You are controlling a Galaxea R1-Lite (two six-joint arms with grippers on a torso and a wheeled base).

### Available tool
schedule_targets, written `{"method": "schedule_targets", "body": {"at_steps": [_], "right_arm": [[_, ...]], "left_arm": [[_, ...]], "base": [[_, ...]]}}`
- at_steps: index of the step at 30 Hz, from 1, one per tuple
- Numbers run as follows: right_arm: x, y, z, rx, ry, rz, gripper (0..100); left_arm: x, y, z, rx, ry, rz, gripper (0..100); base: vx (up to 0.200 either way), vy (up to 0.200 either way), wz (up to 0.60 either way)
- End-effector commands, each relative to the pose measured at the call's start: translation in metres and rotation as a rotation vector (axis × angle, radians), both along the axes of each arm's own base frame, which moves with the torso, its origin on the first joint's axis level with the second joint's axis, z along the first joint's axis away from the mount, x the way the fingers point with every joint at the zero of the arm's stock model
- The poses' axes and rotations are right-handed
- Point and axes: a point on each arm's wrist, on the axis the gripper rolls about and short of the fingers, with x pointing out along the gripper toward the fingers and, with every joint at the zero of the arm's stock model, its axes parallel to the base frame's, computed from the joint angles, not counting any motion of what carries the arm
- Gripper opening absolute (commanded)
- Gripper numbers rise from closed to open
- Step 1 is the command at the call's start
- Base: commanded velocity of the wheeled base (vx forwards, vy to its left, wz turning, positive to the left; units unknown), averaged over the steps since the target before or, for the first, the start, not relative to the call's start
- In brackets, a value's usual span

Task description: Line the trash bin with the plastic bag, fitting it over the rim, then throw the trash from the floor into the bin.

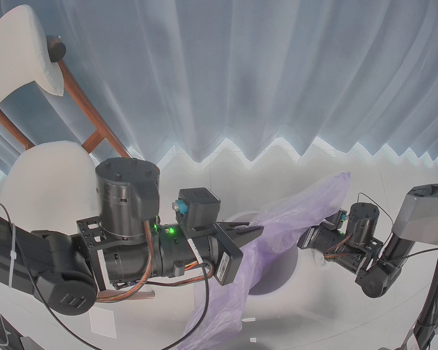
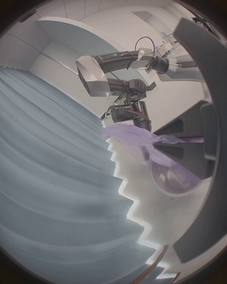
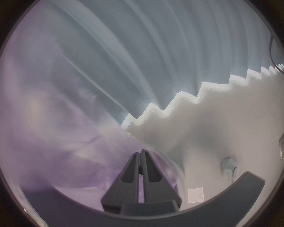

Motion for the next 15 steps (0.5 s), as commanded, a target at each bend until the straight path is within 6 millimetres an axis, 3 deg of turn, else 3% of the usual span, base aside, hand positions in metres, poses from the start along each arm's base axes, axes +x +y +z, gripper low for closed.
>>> {"method": "schedule_targets", "body": {"at_steps": [1, 8, 10, 15], "right_arm": [[-0.008, 0.029, -0.004, -0.003, 0.007, 0.078, 0], [-0.016, 0.062, -0.016, -0.02, 0.031, 0.144, 0], [-0.017, 0.075, -0.019, -0.007, 0.033, 0.164, 0], [-0.017, 0.081, -0.027, -0.011, 0.057, 0.152, 0]], "left_arm": [[0.008, -0.005, -0.004, 0.007, 0.008, 0.008, 0], [0.017, -0.011, -0.01, -0.004, -0.007, 0.019, 0], [0.028, -0.011, -0.014, -0.016, -0.024, 0.041, 0], [0.044, -0.014, -0.016, -0.029, -0.056, 0.068, 0]], "base": [[0.0, 0.0, 0.0], [0.0, 0.0, 0.0], [0.0, 0.0, 0.0], [0.0, 0.0, 0.0]]}}
